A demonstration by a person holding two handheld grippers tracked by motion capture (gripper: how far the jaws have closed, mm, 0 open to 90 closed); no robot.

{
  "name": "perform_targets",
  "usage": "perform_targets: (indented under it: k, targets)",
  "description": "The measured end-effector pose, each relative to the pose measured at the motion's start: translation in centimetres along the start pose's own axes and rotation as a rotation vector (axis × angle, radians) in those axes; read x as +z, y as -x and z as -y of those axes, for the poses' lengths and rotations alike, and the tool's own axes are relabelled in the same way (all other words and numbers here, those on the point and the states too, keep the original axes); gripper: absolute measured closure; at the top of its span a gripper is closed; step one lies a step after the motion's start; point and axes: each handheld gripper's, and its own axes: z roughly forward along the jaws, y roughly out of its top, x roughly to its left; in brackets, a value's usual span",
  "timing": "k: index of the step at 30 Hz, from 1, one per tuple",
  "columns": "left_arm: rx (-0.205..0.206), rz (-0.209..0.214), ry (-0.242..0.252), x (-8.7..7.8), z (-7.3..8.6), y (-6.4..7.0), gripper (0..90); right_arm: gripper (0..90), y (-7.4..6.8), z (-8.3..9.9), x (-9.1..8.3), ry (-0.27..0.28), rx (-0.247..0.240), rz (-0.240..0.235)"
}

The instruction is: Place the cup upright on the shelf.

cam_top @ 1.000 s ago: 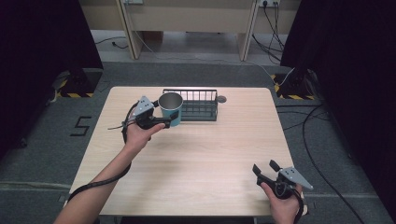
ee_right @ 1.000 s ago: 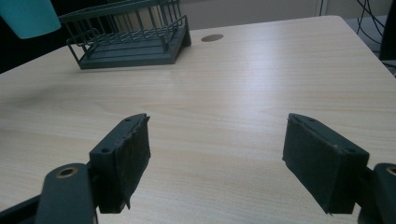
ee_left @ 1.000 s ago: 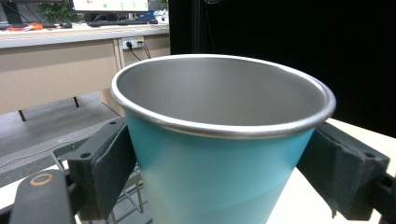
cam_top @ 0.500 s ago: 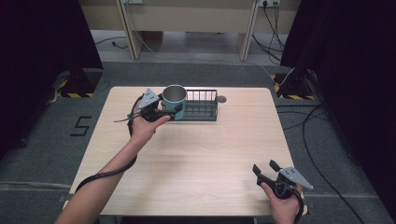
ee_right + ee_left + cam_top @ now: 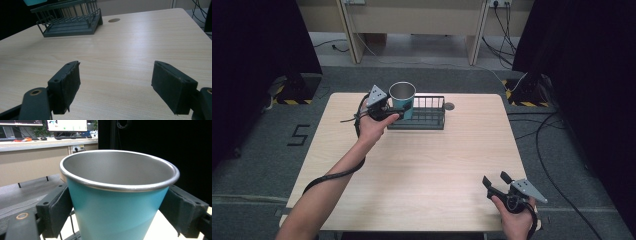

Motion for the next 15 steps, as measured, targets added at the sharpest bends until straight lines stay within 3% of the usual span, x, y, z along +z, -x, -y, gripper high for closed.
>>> perform_targets:
  k: [15]
  targets:
    - [-0.022, -0.057, -0.019, 3.0, -0.4, -1.1, 13.9, 23.6, 0.1, 0.0, 0.0, 0.004, -0.002, -0.004]
